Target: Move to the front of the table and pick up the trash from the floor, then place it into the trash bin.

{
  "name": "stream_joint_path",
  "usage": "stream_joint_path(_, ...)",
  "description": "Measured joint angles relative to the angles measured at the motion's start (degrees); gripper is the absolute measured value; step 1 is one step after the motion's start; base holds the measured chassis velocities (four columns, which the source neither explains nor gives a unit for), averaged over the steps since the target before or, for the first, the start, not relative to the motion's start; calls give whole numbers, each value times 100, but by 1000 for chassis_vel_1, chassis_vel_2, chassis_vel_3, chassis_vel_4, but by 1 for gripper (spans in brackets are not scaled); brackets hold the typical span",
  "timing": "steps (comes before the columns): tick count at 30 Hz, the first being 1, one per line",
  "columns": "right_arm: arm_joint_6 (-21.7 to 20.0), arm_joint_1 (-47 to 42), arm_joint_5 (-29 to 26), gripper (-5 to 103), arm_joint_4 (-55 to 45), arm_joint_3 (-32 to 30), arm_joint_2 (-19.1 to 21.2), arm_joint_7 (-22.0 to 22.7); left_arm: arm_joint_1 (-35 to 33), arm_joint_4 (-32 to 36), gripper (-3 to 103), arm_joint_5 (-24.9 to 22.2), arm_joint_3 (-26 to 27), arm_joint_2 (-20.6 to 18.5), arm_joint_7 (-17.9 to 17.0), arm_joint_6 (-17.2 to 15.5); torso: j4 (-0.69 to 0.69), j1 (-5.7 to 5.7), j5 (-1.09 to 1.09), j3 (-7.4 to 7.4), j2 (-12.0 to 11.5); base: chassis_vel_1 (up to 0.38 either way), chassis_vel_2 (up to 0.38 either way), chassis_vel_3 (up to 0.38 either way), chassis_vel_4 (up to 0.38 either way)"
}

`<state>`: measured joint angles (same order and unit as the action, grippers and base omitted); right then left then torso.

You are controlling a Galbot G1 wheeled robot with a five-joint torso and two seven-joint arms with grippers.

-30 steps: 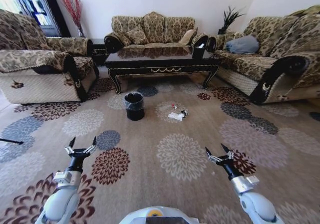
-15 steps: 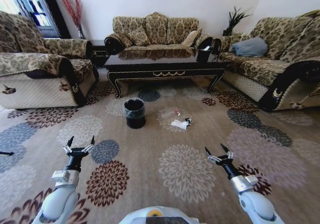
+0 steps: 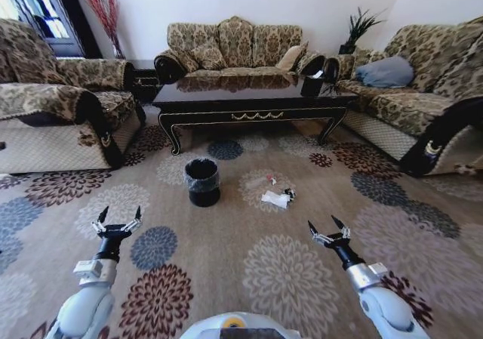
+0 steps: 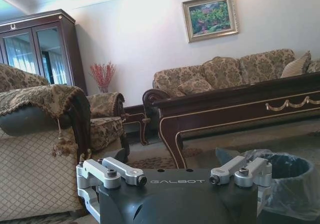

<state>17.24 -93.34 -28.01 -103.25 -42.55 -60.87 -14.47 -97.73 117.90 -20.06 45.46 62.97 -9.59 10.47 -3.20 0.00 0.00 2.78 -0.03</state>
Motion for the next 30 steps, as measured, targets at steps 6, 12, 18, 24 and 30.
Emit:
stream_joint_path(6, 0, -62, 8, 100, -25, -18, -35, -10, -24, 30, 100, -8, 14, 9, -1, -1, -3, 0, 0, 0, 0, -165, 157, 168, -161)
stream_joint_path(12, 0, -62, 32, 100, -24, -25, -80, -12, -5, 5, 100, 10, -57, 63, -10, -3, -2, 0, 0, 0, 1, -168, 175, 167, -172)
stream_joint_path(18, 1, -14, 54, 100, 0, 16, -118, -10, -18, -16, 100, 28, -102, 98, -20, -5, -1, 0, 0, 1, 1, -164, 183, 167, -190)
stream_joint_path(24, 1, 8, 71, 100, 32, 35, -161, -7, 107, -85, 100, 18, -115, 64, -45, -43, -1, 0, 1, 1, 2, -178, 177, 191, -170)
stream_joint_path(30, 0, 58, 116, 100, 97, 76, -255, 13, 182, -110, 100, 18, -182, 59, -70, -95, -2, 0, 1, 1, 2, -167, 173, 168, -164)
